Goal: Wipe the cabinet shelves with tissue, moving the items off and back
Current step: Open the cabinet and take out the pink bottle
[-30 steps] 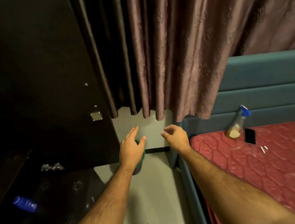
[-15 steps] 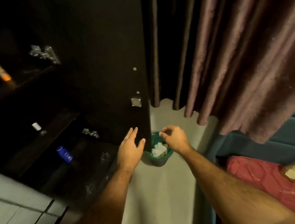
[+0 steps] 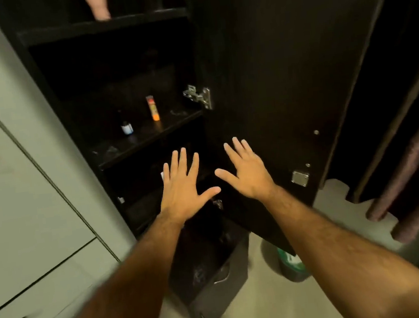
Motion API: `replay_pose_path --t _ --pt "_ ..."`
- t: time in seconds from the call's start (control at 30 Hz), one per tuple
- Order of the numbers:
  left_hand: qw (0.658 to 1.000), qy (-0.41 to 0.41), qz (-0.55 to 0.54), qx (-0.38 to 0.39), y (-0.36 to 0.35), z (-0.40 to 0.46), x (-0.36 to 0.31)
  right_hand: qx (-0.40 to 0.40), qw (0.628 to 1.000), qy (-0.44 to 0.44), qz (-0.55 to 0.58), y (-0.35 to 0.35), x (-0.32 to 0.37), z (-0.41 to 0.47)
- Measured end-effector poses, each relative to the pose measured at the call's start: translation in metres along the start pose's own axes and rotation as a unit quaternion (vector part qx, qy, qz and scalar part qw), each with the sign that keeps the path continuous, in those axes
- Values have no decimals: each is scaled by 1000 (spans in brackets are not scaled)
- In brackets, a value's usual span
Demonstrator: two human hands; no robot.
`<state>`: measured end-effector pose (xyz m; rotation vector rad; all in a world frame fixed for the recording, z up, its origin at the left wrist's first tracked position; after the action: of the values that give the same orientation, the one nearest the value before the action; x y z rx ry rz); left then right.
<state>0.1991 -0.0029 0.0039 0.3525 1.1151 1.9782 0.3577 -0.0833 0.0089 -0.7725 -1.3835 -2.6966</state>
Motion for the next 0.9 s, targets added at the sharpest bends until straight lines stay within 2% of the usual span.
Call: replay_pose_path --t 0.27,0.5,0.63,0.77,0.9 --pt "988 -36 104 -106 84 94 55 -114 979 157 -54 29 72 122" --pt "964 -52 174 -192 156 169 66 -197 949 248 -5 77 132 224" --pt "940 -76 202 -265 185 192 61 -240 923 298 35 104 163 270" --pt "892 -124 192 -390 218 214 29 -262 905 322 96 123 184 303" --pt "893 -32 258 -366 248 247 47 -246 909 316 116 126 198 331"
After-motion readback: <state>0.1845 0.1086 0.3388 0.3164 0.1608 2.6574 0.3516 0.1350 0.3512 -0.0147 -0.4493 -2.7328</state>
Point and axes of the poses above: each hand's wrist, its own z-axis towards the middle knuckle, its own y-axis out of the back of the hand, x = y × z, the point moved 6 cm from there along z, towards the middle knuckle, and after that the axes turned 15 degrees about -x, right-handed, at the moved point
